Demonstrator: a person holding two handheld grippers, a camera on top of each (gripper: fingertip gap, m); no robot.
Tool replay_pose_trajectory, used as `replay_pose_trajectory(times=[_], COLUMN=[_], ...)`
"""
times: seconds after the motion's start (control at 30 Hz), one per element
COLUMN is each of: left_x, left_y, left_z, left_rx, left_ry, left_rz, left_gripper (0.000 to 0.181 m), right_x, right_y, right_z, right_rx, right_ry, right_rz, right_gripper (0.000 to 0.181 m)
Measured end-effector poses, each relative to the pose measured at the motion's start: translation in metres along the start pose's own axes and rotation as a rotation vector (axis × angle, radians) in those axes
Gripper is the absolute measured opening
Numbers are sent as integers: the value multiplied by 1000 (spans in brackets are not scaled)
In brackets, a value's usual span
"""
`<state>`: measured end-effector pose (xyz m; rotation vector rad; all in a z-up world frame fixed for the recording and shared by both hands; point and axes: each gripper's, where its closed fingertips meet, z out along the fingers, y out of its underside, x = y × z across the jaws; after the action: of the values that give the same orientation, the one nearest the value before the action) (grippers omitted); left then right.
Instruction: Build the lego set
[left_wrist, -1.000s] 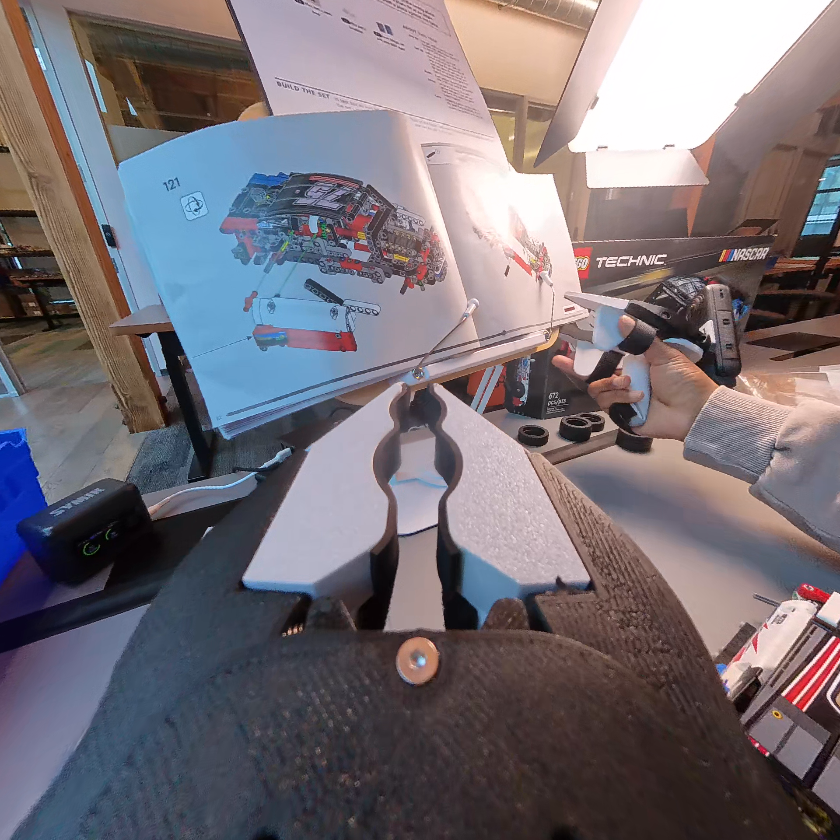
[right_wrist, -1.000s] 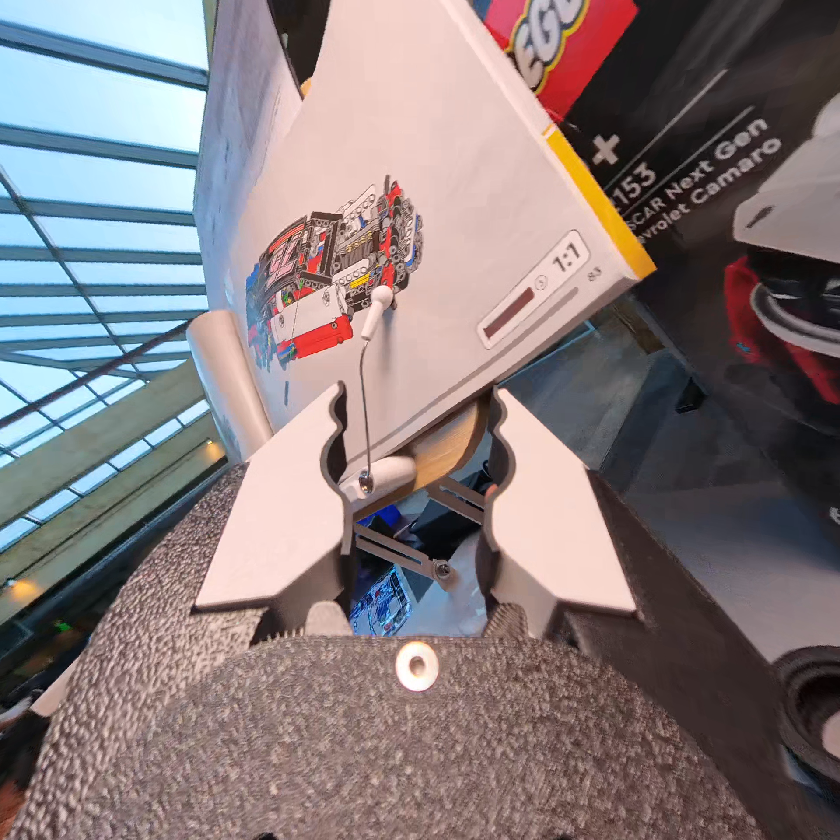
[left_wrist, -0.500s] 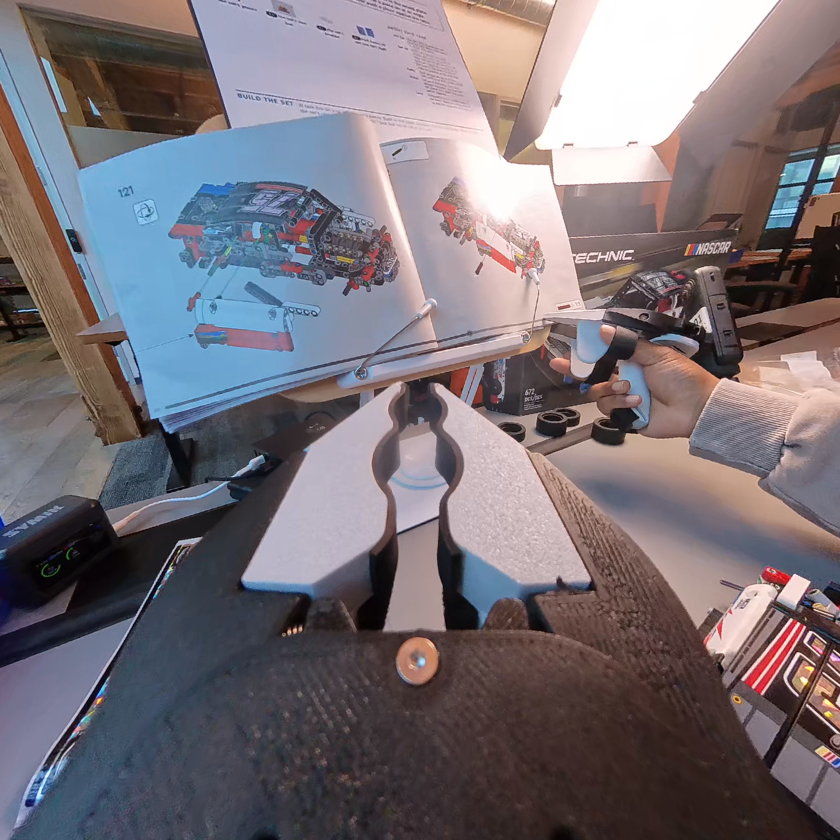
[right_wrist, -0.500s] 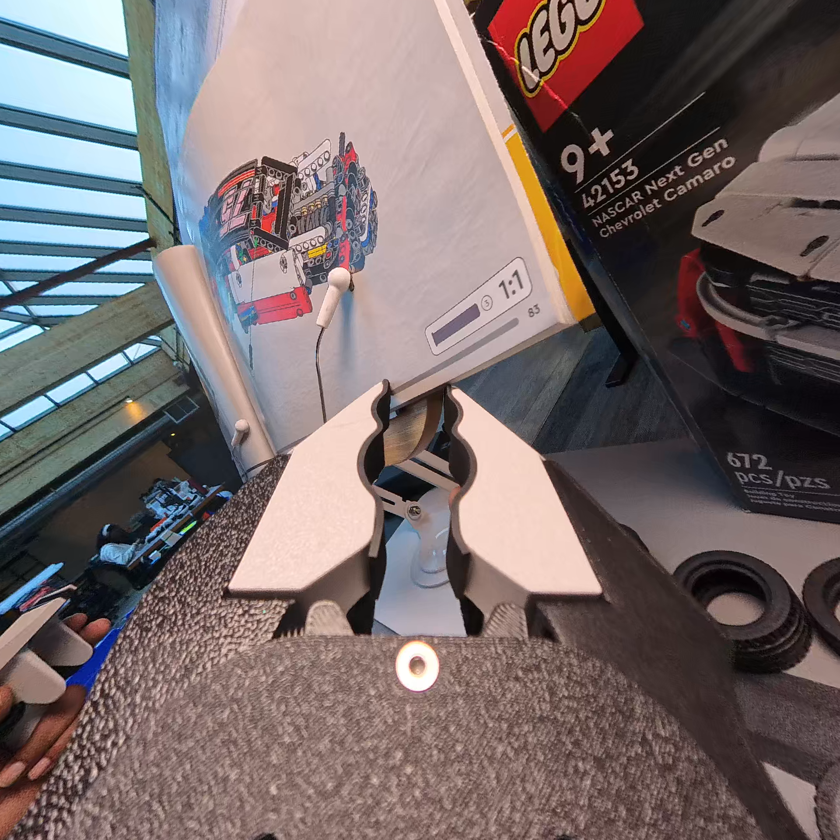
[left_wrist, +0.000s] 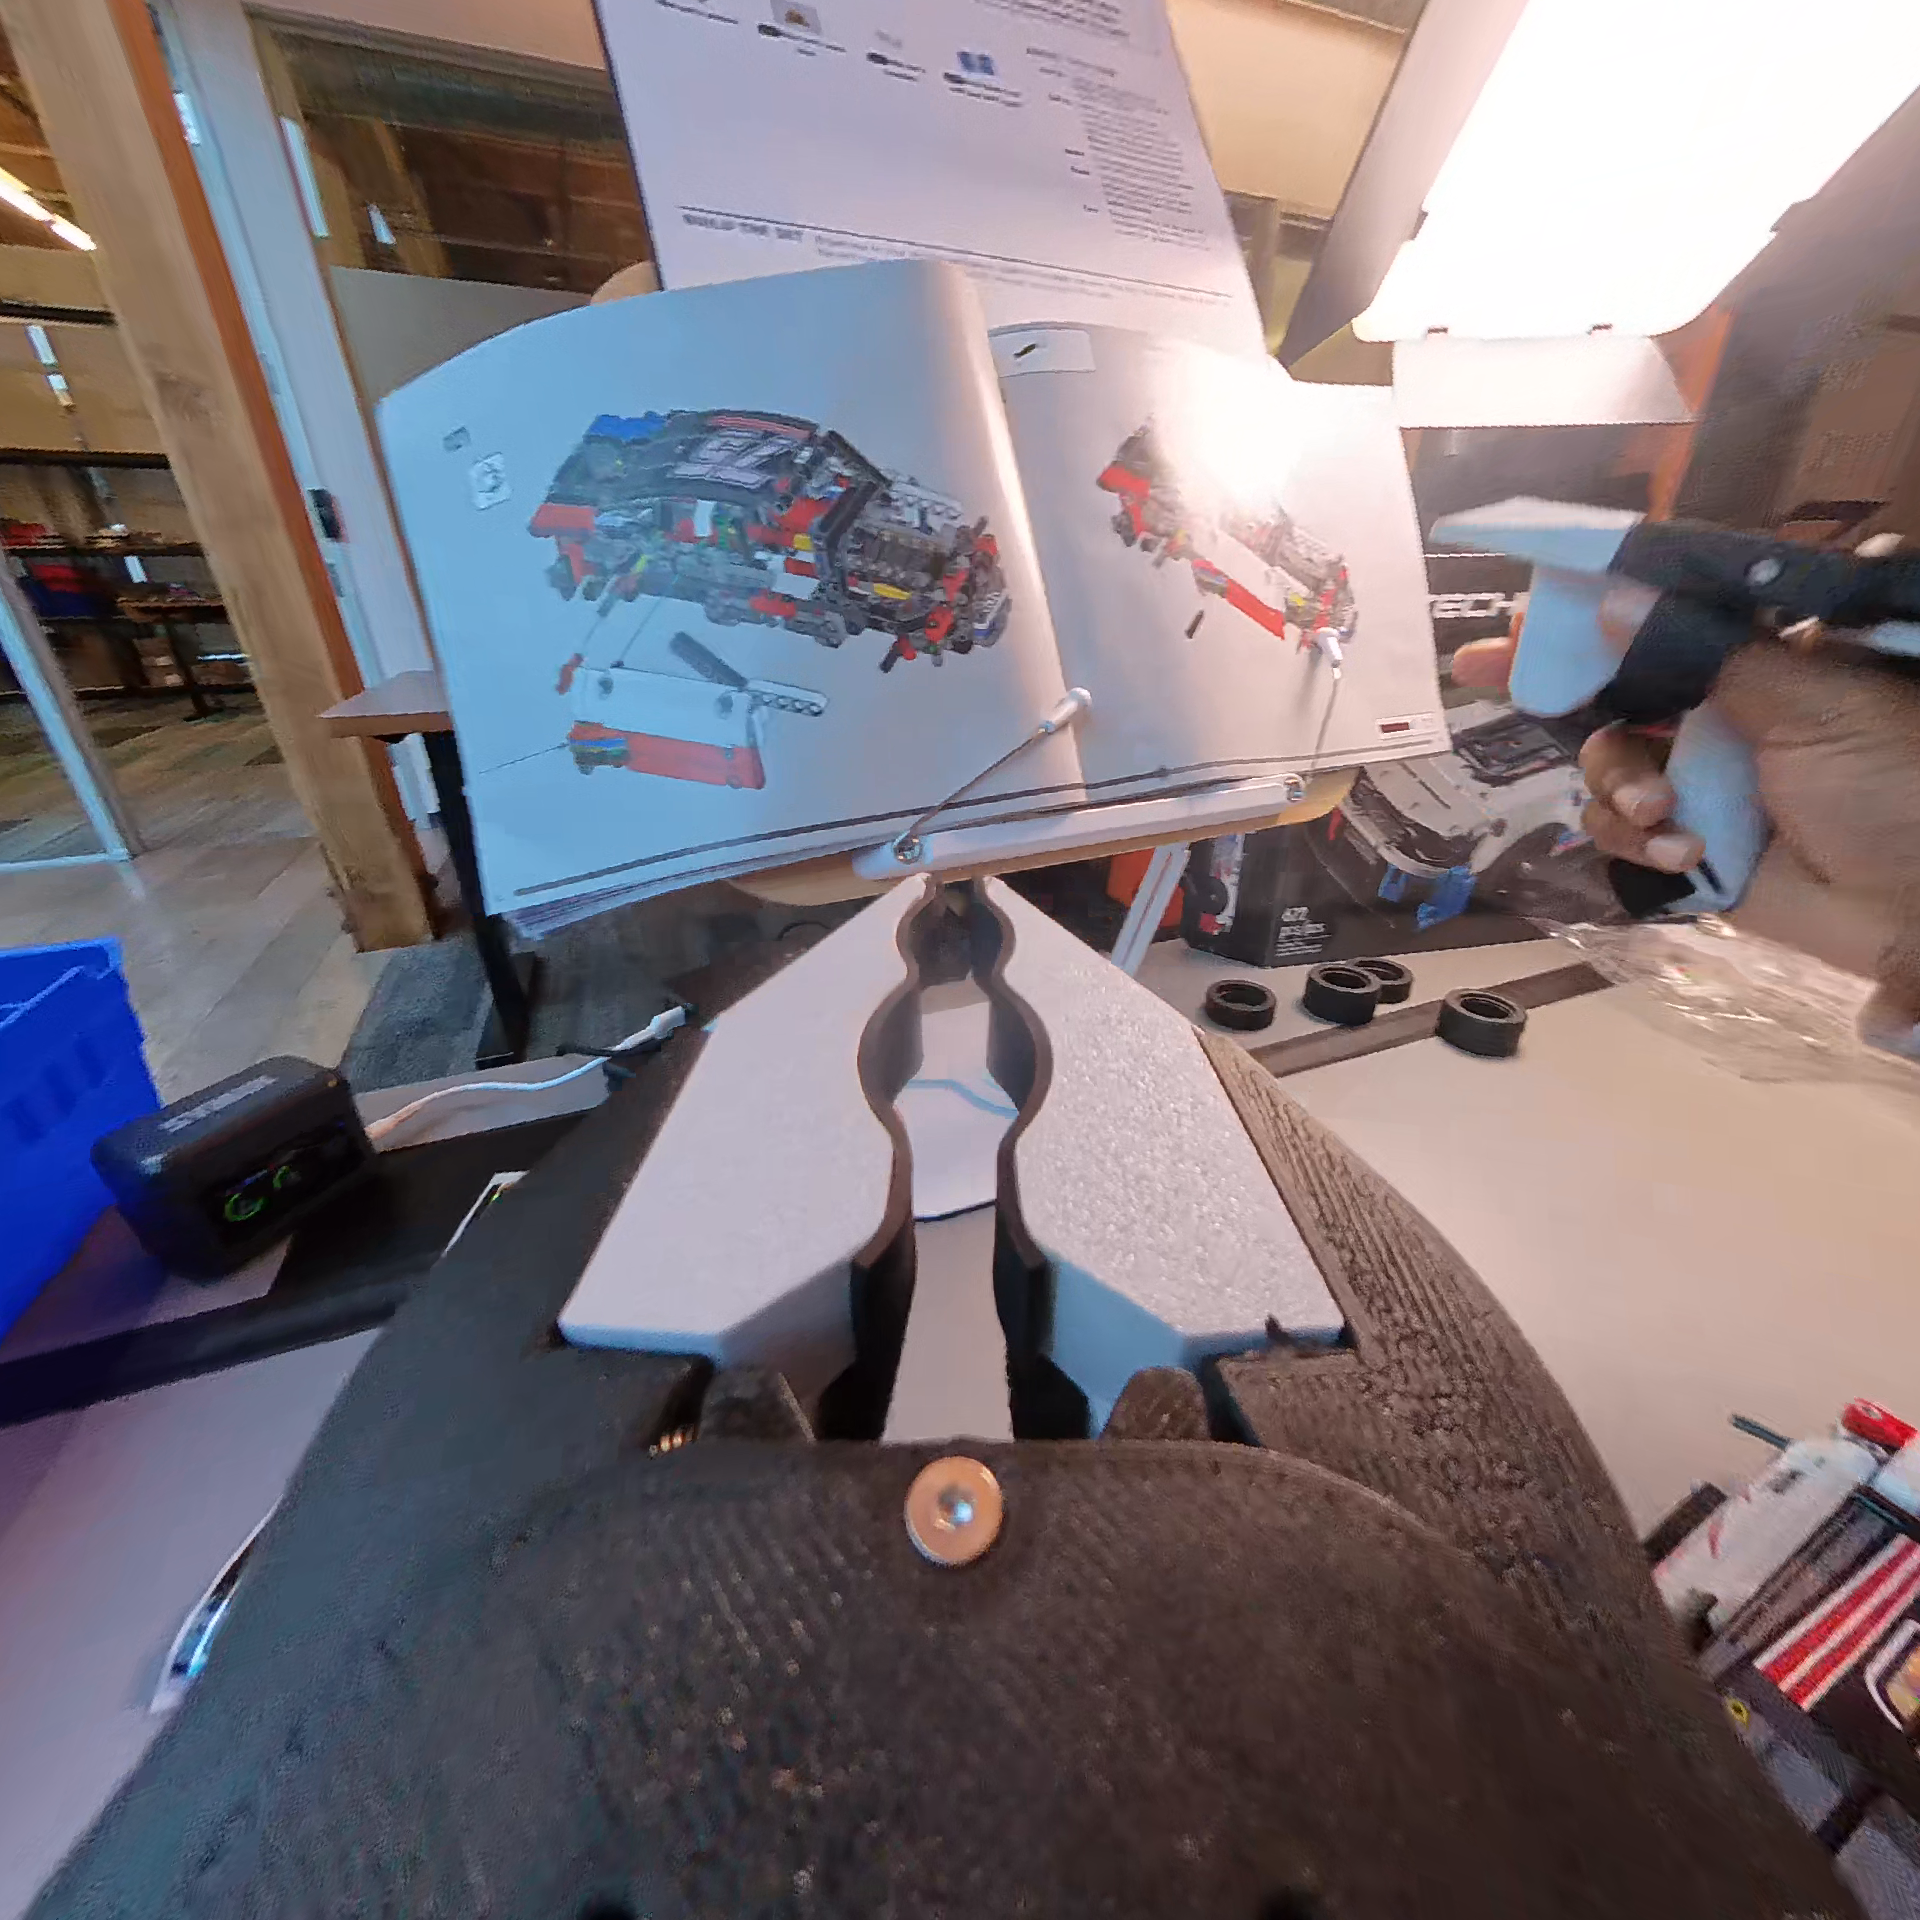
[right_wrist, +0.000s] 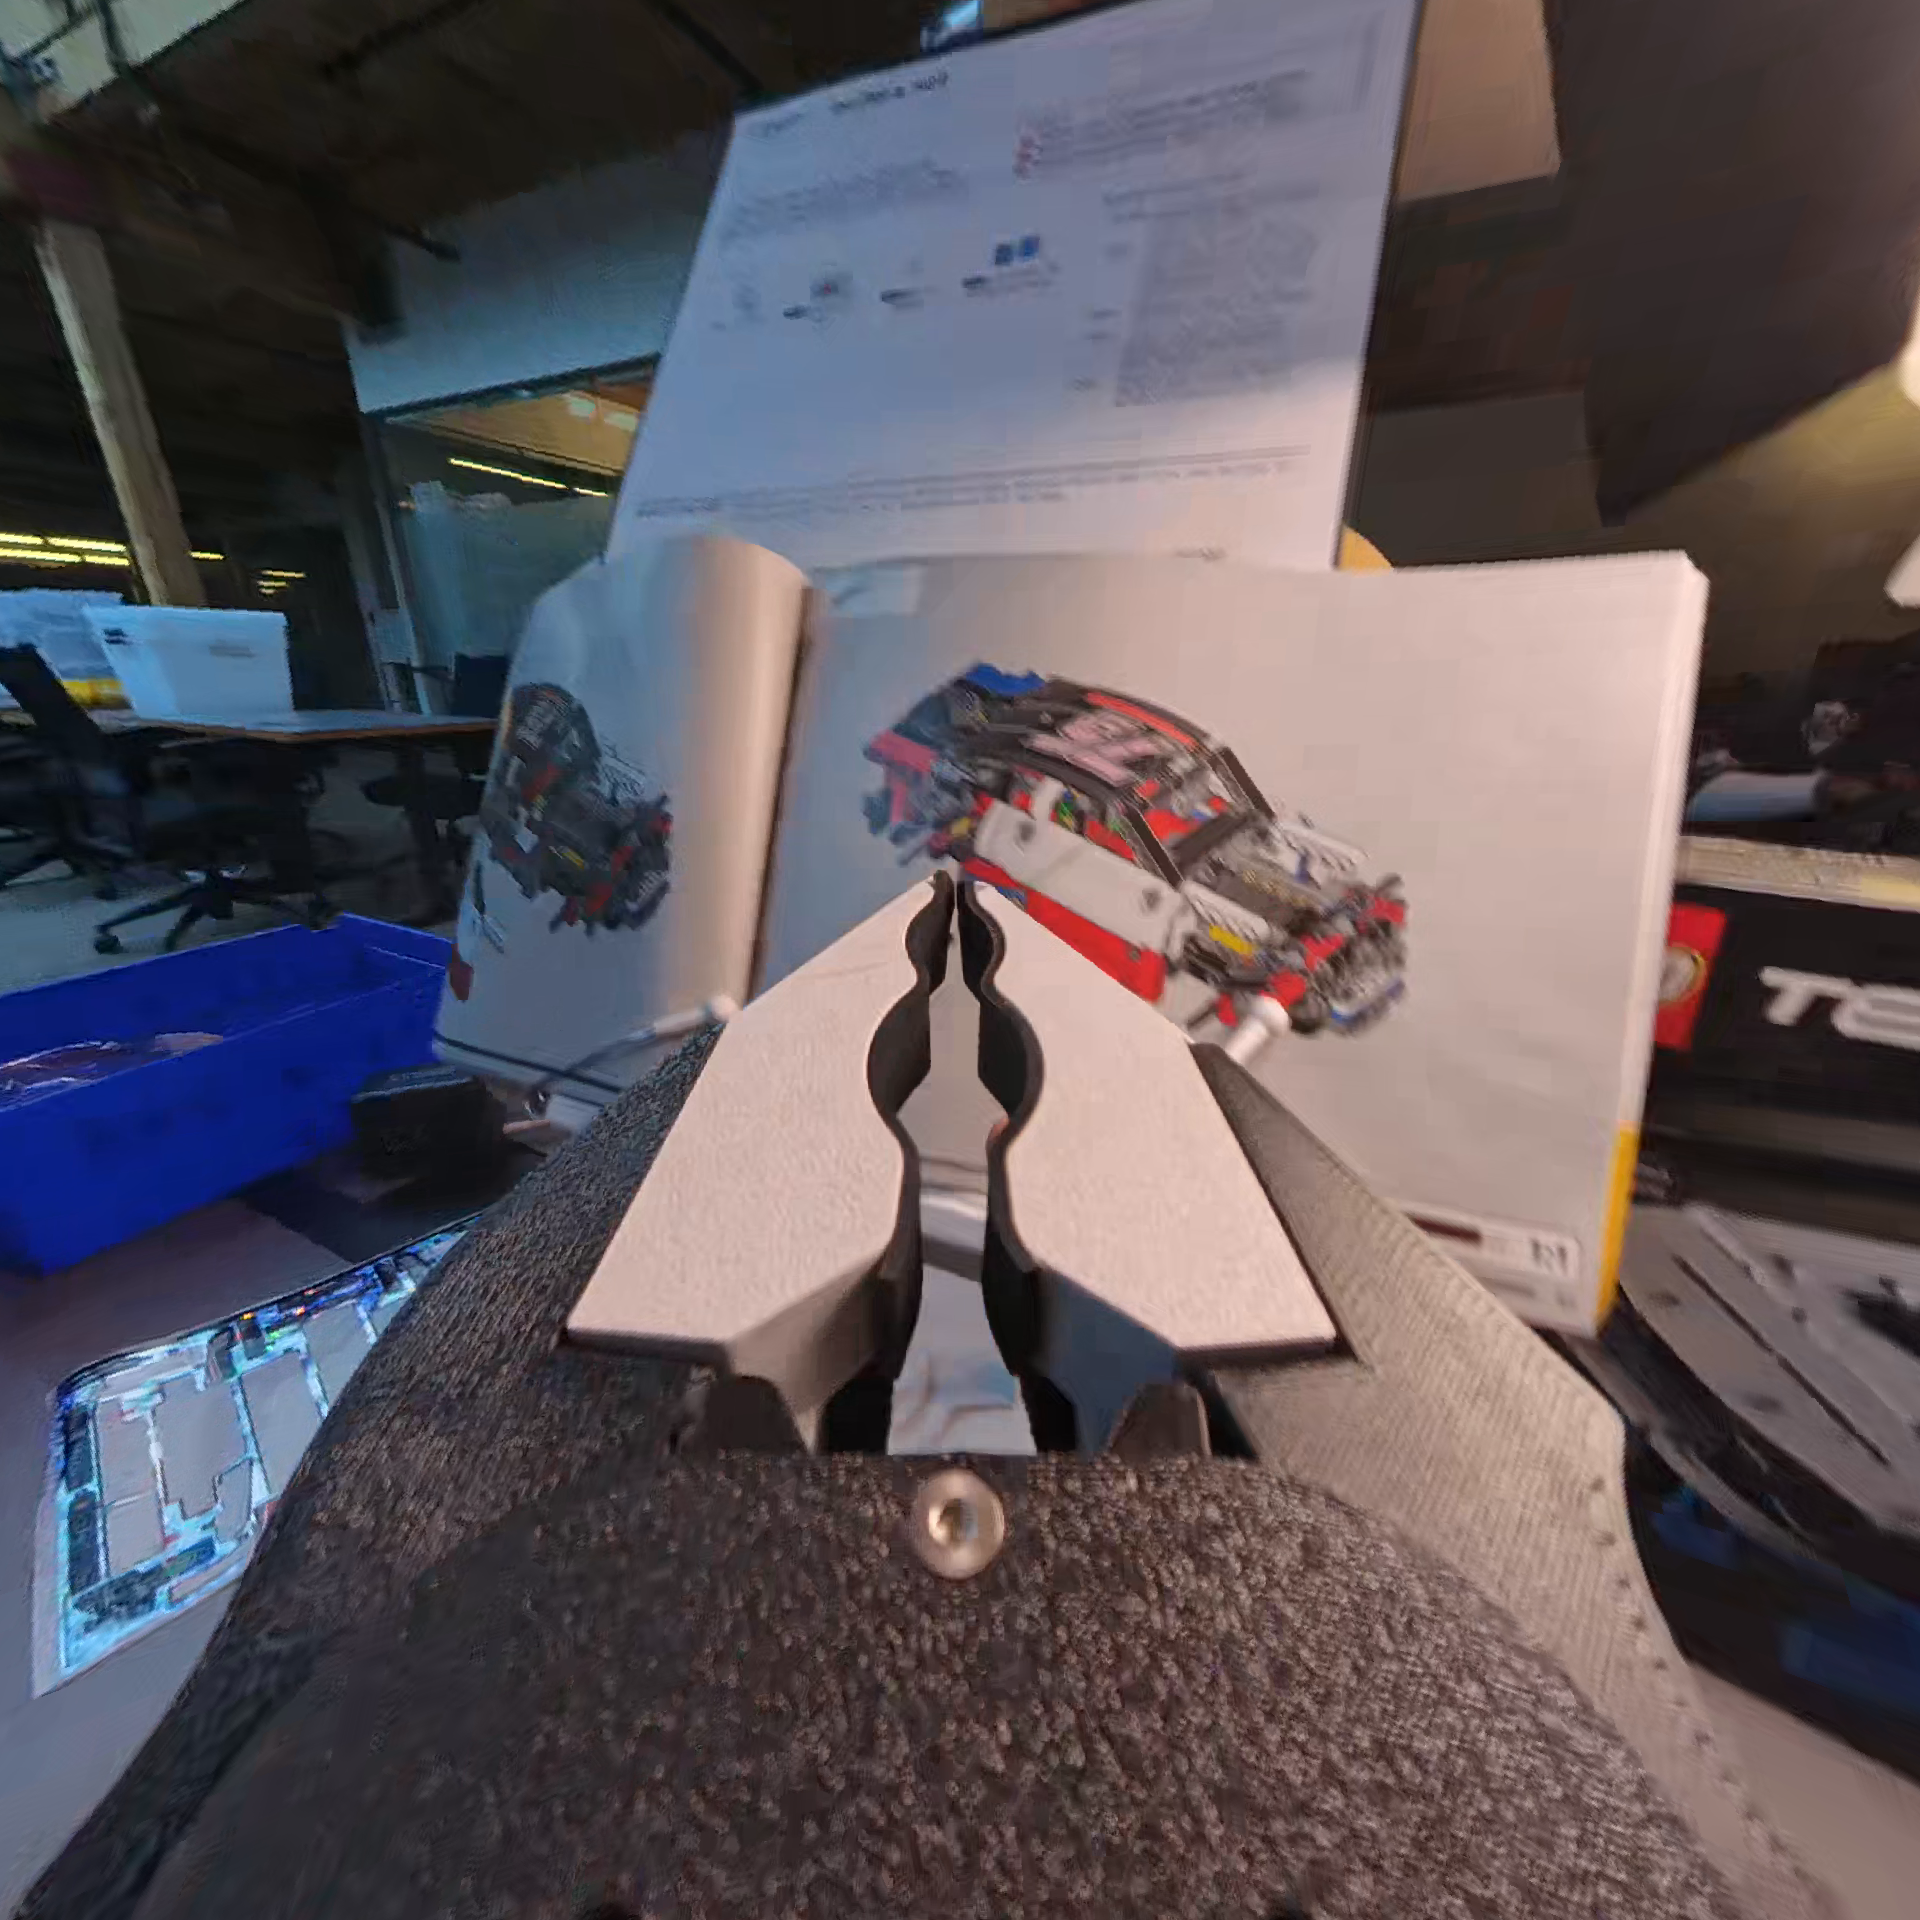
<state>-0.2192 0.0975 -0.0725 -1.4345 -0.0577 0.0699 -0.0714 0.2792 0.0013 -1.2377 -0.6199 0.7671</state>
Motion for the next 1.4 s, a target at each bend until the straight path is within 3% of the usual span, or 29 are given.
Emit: replay_pose_trajectory(times=[0.13, 0.27, 0.37, 0.53, 0.67, 0.8, 0.9, 1.0, 1.1, 1.23, 1.4], left_x=[-4, -3, -4, -4, -3, -2, -1, 3, 10, 16, 16], left_y=[-3, -5, -4, -1, 2, 0, -3, -3, 2, 10, 15], left_z=[-3, -4, -4, -2, -2, -3, -4, -3, -1, 0, 0], left_rx=[1, -1, -4, -12, -18, -14, -6, -8, -18, -43, -54], left_ry=[-53, -48, -41, -31, -24, -18, -16, -9, 7, 22, 26], left_rz=[1, 9, 9, -8, -7, -13, -25, -20, -16, -8, -1], left_gripper=[2, 3, 4, 4, 4, 4, 4, 5, 5, 5, 5], right_x=[-42, -46, -43, -44, -44, -37, -5, 48, 81, 88, 93], right_y=[-41, -41, -30, -21, -22, -23, -10, 15, 48, 85, 90], right_z=[62, 116, 139, 150, 147, 120, 83, 45, 22, 23, 37], right_rx=[-25, -99, -161, -197, -195, -172, -160, -184, -255, -375, -374], right_ry=[-33, 12, 26, 33, 24, 4, 40, 163, 214, 189, 180], right_rz=[-90, -188, -218, -253, -263, -256, -232, -263, -168, -140, -129], right_gripper=[0, 0, 0, 0, 0, 2, 11, 21, 27, 26, 22])
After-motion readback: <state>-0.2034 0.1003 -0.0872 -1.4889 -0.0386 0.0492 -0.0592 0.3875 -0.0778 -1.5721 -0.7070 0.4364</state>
